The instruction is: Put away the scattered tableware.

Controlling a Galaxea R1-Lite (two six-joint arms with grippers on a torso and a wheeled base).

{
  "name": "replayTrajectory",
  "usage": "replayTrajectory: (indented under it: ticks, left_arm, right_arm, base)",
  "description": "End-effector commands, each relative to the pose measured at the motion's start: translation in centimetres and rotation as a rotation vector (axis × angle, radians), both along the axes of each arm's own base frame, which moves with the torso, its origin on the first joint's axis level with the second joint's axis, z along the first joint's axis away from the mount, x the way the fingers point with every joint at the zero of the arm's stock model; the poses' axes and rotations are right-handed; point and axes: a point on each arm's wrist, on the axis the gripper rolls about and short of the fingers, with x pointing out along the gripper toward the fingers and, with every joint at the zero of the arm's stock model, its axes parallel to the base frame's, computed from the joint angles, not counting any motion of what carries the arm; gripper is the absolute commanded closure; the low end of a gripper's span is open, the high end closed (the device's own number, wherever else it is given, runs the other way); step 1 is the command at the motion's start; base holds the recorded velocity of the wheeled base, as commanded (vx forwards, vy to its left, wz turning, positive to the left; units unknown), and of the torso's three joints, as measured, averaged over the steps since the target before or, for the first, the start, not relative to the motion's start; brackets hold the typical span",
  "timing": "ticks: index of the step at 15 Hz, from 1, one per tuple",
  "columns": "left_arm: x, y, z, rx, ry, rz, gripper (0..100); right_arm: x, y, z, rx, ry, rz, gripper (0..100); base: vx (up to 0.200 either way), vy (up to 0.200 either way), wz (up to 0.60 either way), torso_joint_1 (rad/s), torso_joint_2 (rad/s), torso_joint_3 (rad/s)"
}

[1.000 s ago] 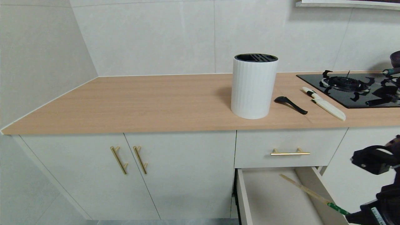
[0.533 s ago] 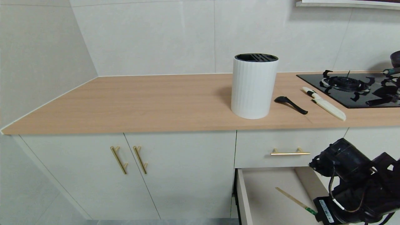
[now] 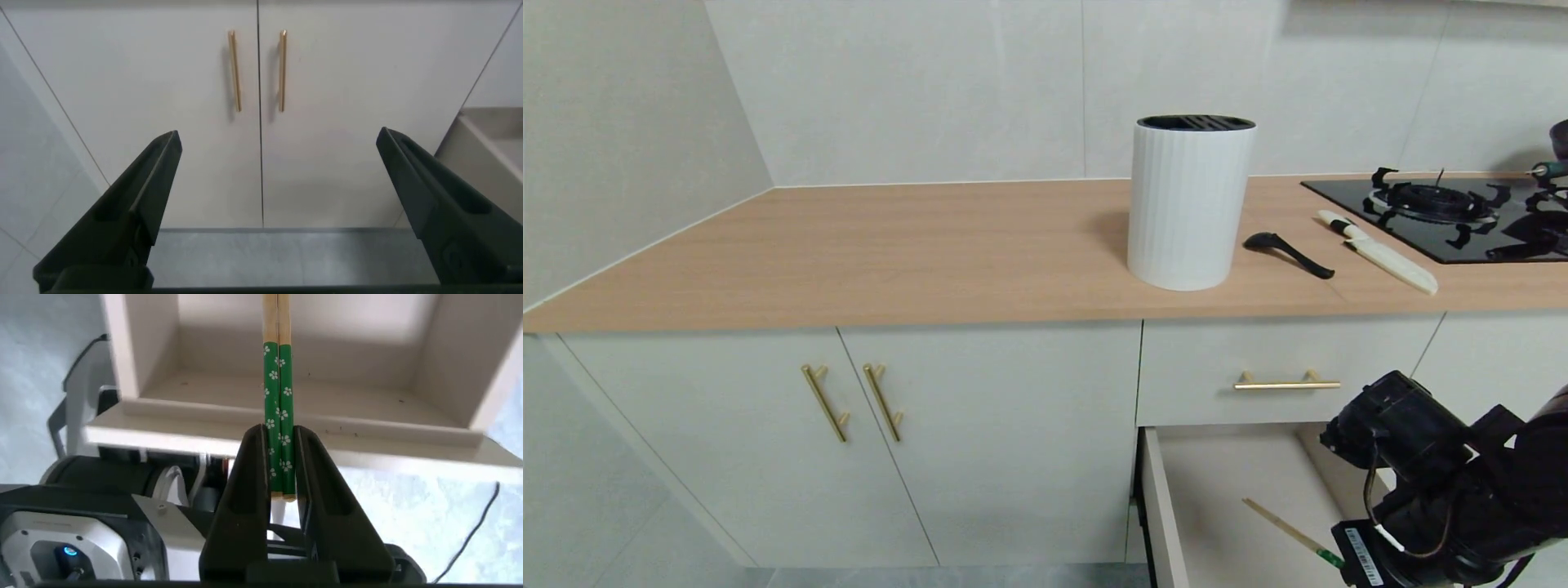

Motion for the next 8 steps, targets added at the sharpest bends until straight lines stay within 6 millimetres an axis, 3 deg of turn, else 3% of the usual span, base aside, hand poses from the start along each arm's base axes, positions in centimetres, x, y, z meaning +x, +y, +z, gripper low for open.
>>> replayTrajectory:
  ticks: [1,8]
  left_arm:
    - [0.00,0.00,0.01,0.000,-0.001,0.001,0]
    - [0.00,0.00,0.01,0.000,-0.001,0.001,0]
  right_arm:
    - [0.01,0.01,0.12,0.000,-0.012,-0.001,100]
    - [0.14,0.16,0.01,0.008,-0.049,0.000,100]
  base:
    - [0.000,0.000,0.00,-0.124,0.43,0.305]
    - [0.000,0.000,0.00,-0.089,0.45,0.357]
